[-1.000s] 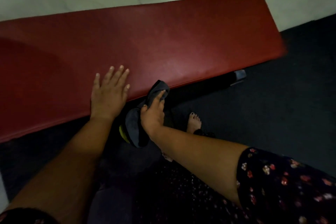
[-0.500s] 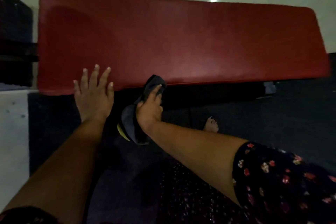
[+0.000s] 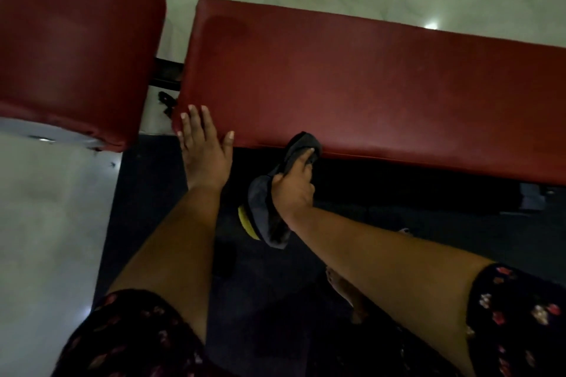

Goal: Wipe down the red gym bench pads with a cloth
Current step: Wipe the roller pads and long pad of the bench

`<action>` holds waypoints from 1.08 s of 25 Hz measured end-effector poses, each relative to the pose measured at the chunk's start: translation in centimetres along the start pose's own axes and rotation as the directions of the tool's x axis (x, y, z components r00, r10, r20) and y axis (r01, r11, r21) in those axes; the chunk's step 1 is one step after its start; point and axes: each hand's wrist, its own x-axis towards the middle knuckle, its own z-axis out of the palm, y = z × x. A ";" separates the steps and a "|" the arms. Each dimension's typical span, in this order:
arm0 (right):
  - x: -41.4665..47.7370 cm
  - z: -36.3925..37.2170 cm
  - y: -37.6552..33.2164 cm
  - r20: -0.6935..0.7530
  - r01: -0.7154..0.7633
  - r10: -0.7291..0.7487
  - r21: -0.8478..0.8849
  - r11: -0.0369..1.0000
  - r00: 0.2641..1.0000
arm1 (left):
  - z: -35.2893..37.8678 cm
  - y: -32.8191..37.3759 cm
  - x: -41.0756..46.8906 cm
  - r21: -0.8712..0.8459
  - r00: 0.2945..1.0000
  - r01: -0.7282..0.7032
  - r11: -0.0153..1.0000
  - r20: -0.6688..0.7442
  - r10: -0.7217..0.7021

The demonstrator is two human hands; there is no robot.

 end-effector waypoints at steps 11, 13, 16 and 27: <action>-0.6 3.7 -4.7 0.292 0.613 -0.539 -0.415 0.672 0.790 | -0.8 -4.6 1.6 -0.266 0.995 0.090 0.960 -0.017 -0.098; 0.2 3.8 -6.9 0.266 0.575 -0.524 -0.541 0.614 0.809 | -0.8 -5.9 2.3 -0.426 0.996 0.084 0.901 0.038 -0.075; 1.3 2.1 -5.8 0.412 0.536 -0.596 -0.843 0.037 0.689 | -1.0 -6.7 2.0 -0.437 0.999 0.040 0.899 0.023 -0.034; 8.0 -6.6 -8.1 0.392 0.439 -0.845 -0.872 -0.216 0.363 | 3.3 2.7 -1.9 -0.225 0.976 0.094 0.970 -0.172 -0.135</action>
